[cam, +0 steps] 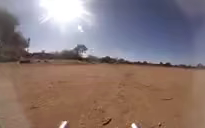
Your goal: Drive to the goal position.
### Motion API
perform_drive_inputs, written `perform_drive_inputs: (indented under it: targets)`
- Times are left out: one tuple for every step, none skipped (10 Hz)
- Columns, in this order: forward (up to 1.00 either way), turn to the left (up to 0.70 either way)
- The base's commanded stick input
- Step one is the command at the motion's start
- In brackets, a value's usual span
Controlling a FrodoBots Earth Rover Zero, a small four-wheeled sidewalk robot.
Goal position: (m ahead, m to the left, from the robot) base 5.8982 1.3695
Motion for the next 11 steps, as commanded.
perform_drive_inputs:
  targets:
    - [0.5,0.0]
    - [0.5,0.0]
    - [0.5,0.0]
    - [0.5,0.0]
    - [0.5,0.0]
    - [0.5,0.0]
    - [0.5,0.0]
    - [0.5,0.0]
    - [0.5,0.0]
    - [0.5,0.0]
    - [0.5,0.0]
